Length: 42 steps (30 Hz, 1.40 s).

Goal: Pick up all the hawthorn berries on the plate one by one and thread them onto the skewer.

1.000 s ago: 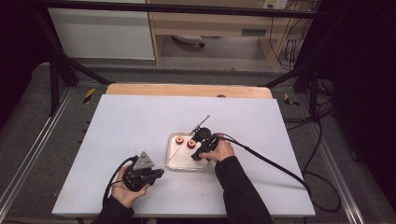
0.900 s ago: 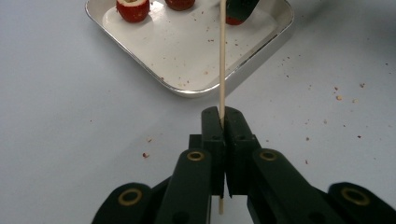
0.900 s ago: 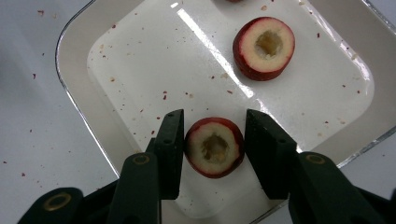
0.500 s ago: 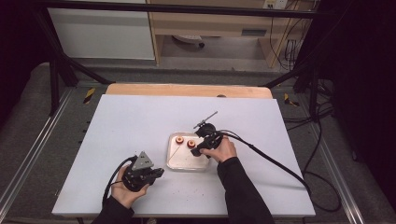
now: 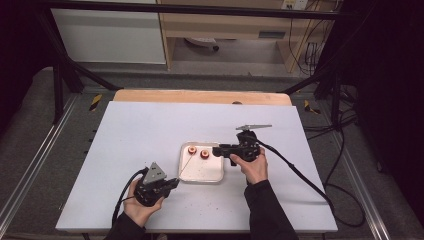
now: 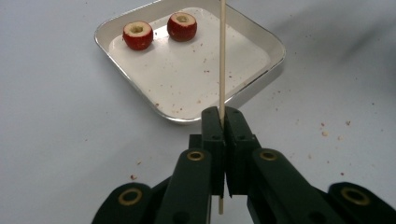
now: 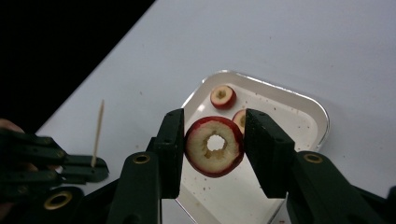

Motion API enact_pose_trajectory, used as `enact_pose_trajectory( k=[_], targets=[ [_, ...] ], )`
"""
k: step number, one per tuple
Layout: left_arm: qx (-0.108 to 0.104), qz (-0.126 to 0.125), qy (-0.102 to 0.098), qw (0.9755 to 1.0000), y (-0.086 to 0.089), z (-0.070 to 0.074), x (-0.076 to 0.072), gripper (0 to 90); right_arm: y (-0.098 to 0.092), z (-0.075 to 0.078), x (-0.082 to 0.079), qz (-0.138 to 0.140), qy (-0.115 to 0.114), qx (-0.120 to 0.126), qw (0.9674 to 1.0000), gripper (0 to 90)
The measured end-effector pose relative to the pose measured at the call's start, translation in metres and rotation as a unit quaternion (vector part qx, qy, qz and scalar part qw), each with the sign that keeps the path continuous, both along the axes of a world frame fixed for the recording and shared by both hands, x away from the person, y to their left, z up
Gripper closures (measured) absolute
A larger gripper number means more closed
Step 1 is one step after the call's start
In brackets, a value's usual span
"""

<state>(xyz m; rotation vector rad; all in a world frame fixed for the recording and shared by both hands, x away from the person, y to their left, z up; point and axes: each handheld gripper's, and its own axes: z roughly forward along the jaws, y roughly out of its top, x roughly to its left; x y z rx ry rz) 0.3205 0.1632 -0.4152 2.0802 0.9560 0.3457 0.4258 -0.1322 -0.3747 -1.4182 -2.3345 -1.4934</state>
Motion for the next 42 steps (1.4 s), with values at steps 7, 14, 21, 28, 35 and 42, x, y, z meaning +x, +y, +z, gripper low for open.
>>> enact_pose_trajectory(
  k=[7, 14, 21, 28, 35, 42],
  targets=[
    [-0.014, 0.007, -0.013, 0.9998, -0.028, 0.000, 0.002, 88.0, -0.020, -0.008, -0.008, -0.054, -0.011, 0.100, 0.9934, 59.6],
    [-0.042, 0.029, -0.009, 0.9987, -0.056, 0.002, 0.002, 88.0, -0.033, -0.013, -0.013, -0.092, -0.015, 0.180, 0.9793, 59.6],
    [-0.099, 0.046, -0.009, 0.9940, -0.079, -0.003, -0.008, 88.0, -0.038, -0.011, -0.016, -0.110, -0.016, 0.221, 0.9689, 59.7],
    [-0.131, 0.055, -0.026, 0.9896, -0.093, -0.015, -0.018, 88.1, -0.038, -0.005, -0.019, -0.118, -0.012, 0.266, 0.9567, 59.7],
    [-0.155, 0.046, -0.020, 0.9866, -0.101, -0.022, -0.018, 88.1, -0.038, -0.002, -0.023, -0.127, -0.006, 0.289, 0.9488, 59.7],
    [-0.183, 0.049, -0.001, 0.9819, -0.101, -0.023, -0.012, 88.1, -0.034, -0.002, -0.026, -0.129, -0.021, 0.296, 0.9462, 59.8]
  ],
)
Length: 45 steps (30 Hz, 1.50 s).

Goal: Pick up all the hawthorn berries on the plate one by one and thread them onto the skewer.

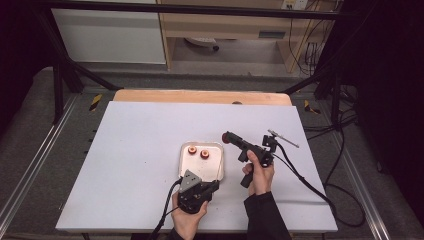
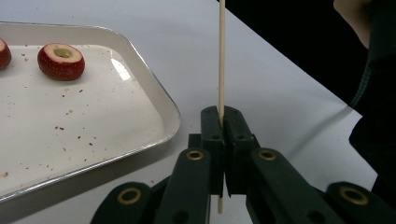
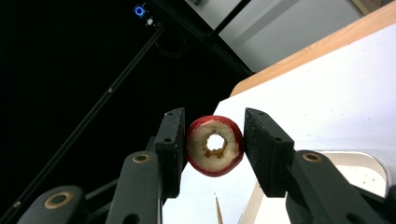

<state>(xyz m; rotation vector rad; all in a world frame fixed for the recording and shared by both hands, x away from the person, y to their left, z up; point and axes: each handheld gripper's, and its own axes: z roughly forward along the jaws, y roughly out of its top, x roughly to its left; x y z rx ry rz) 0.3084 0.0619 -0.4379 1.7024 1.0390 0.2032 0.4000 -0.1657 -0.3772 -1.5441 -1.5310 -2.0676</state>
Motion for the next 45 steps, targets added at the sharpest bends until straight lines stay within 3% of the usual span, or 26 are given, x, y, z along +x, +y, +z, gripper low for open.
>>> enact_pose_trajectory(
  k=[13, 30, 39, 45],
  targets=[
    [-0.012, 0.001, 0.009, 0.9999, -0.001, 0.002, 0.003, 88.2, 0.003, -0.004, -0.002, 0.008, -0.026, -0.024, 0.9994, 59.8],
    [-0.015, 0.000, 0.015, 0.9998, -0.001, 0.001, 0.005, 88.2, 0.005, -0.007, -0.002, 0.012, -0.030, -0.026, 0.9991, 59.9],
    [-0.047, 0.006, 0.028, 0.9985, -0.001, 0.002, 0.006, 88.2, 0.008, -0.011, -0.003, 0.020, -0.033, -0.034, 0.9987, 59.9],
    [-0.051, 0.018, 0.032, 0.9980, 0.002, 0.005, 0.009, 88.2, 0.013, -0.017, -0.006, 0.032, -0.036, -0.051, 0.9975, 59.9]
  ],
)
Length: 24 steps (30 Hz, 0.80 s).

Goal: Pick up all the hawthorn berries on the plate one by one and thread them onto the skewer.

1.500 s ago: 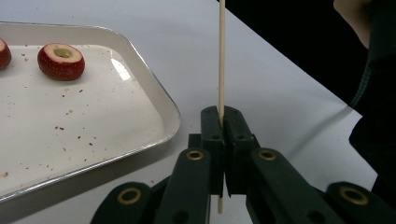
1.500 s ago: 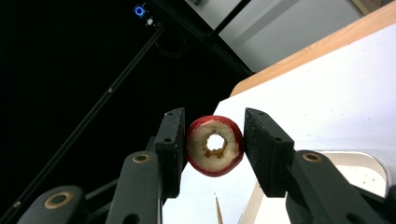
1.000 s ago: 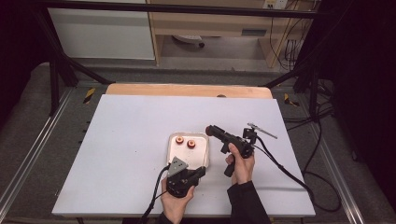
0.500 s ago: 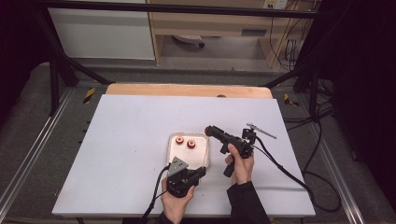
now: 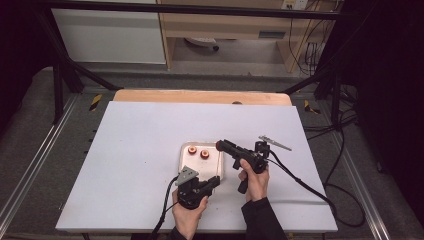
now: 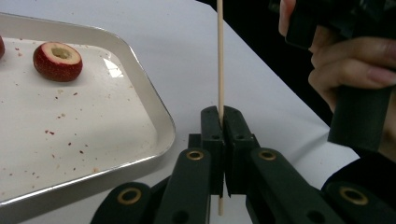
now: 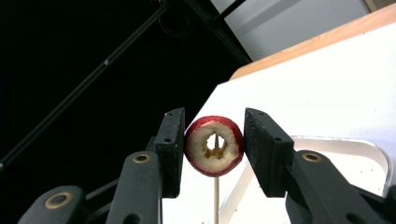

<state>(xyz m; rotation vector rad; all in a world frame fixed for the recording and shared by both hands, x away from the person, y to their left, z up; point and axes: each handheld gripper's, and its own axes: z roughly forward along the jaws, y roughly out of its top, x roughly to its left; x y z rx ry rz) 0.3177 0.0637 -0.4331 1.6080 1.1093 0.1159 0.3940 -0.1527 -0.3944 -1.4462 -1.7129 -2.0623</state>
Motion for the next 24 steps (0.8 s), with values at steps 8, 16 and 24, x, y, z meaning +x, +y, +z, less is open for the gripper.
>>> enact_pose_trajectory(
  k=[8, 16, 24],
  targets=[
    [0.006, 0.005, -0.004, 1.0000, 0.003, 0.004, 0.005, 88.3, 0.004, -0.005, -0.005, 0.013, 0.003, -0.021, 0.9997, 60.0],
    [0.017, 0.010, -0.009, 0.9998, 0.005, 0.008, 0.011, 88.3, 0.009, -0.013, -0.011, 0.036, 0.010, -0.042, 0.9984, 60.0],
    [0.029, 0.009, -0.008, 0.9995, 0.008, 0.008, 0.016, 88.4, 0.014, -0.021, -0.016, 0.058, 0.017, -0.062, 0.9962, 60.0]
  ],
)
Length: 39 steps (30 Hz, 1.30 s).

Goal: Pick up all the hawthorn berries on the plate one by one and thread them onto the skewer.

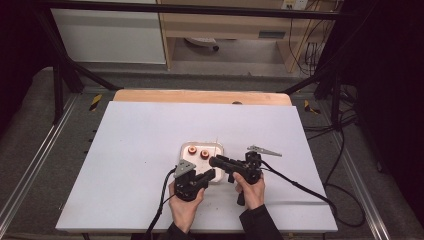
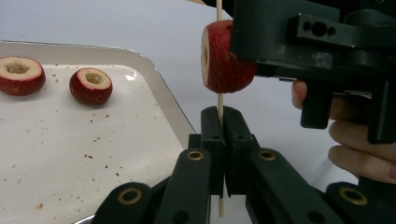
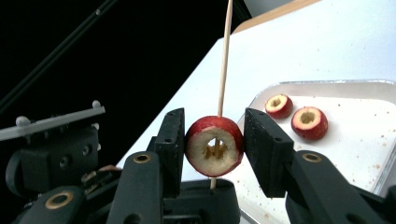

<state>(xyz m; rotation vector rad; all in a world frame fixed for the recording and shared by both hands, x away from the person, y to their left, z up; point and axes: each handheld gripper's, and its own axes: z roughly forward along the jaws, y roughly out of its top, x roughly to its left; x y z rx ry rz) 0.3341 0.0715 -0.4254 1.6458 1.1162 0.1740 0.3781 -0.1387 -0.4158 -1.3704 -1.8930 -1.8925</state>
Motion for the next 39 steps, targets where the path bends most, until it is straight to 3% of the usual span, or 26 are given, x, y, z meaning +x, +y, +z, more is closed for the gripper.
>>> enact_pose_trajectory(
  k=[7, 8, 10, 14, 23, 26, 30, 33, 39],
  targets=[
    [0.017, -0.009, -0.010, 0.9998, 0.003, -0.002, 0.000, 88.3, 0.001, 0.002, -0.001, 0.005, -0.011, -0.020, 0.9997, 58.3],
    [0.023, -0.013, -0.012, 0.9996, 0.005, -0.002, -0.001, 88.3, -0.001, 0.004, -0.001, 0.002, -0.023, -0.026, 0.9994, 52.8],
    [0.036, -0.013, -0.017, 0.9991, 0.008, -0.002, -0.002, 88.3, -0.002, 0.006, 0.000, 0.000, -0.025, -0.028, 0.9993, 49.7],
    [0.056, -0.010, -0.025, 0.9981, 0.016, -0.003, -0.006, 88.3, -0.008, 0.011, 0.002, -0.008, -0.042, -0.056, 0.9975, 37.7],
    [0.101, -0.012, -0.032, 0.9943, 0.042, -0.002, -0.013, 88.2, -0.016, 0.013, 0.010, -0.004, -0.049, -0.127, 0.9907, 18.0],
    [0.111, -0.014, -0.030, 0.9932, 0.054, -0.003, -0.015, 88.1, -0.017, 0.015, 0.014, 0.006, -0.059, -0.170, 0.9836, 13.5],
    [0.128, -0.019, -0.030, 0.9911, 0.066, -0.004, -0.018, 88.1, -0.015, 0.018, 0.018, 0.022, -0.058, -0.211, 0.9756, 10.1],
    [0.132, -0.020, -0.027, 0.9906, 0.074, -0.005, -0.021, 88.1, -0.011, 0.020, 0.023, 0.039, -0.054, -0.244, 0.9675, 9.6],
    [0.141, -0.021, -0.021, 0.9895, 0.087, -0.007, -0.022, 88.1, 0.002, 0.024, 0.037, 0.077, -0.046, -0.316, 0.9446, 9.4]
  ],
)
